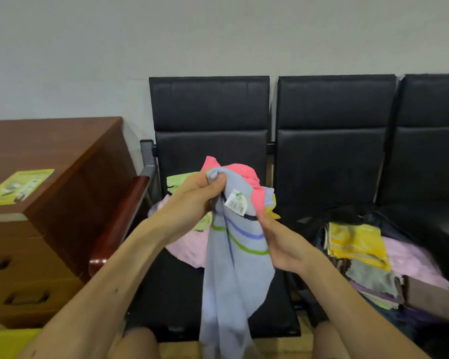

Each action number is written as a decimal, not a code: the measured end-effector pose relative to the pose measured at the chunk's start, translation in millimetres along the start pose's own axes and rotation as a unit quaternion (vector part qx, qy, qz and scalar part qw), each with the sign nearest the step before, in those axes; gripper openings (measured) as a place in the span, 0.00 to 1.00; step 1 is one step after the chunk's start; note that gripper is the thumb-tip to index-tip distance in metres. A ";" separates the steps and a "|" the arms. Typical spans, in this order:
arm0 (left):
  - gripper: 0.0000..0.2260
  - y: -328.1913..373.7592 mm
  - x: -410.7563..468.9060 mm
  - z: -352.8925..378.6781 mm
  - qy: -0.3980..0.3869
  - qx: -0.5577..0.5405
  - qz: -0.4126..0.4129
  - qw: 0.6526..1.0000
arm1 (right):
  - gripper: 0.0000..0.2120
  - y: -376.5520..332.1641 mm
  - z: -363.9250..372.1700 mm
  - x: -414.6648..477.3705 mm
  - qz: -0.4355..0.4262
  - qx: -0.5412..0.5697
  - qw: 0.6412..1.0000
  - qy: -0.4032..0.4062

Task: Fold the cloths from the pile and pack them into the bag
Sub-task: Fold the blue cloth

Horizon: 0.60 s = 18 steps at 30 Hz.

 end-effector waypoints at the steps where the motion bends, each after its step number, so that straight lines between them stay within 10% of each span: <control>1: 0.16 8.7 0.6 2.1 -0.024 -0.004 -0.002 1.000 | 0.37 3.1 1.8 -0.2 0.023 0.017 1.000 -0.004; 7: 0.16 26.7 -8.6 -16.7 -0.064 0.020 -0.008 0.998 | 0.34 -48.9 17.2 -23.8 -0.101 -0.040 0.992 0.057; 11: 0.14 10.7 -13.4 -35.9 0.022 0.049 -0.022 0.998 | 0.08 -117.9 36.9 -68.1 -0.313 -0.243 0.896 0.200; 18: 0.13 7.0 -21.9 -31.0 0.122 0.025 -0.001 0.992 | 0.09 -114.6 51.5 -91.5 -0.372 -0.338 0.829 0.245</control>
Point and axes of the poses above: each hand's wrist, its own x-axis towards the middle knuckle, its own z-axis out of the palm, y = z × x, the point moved 7 cm from there along x, towards the middle knuckle, and after that the axes turned 3 degrees about z, right-handed, at the moved point
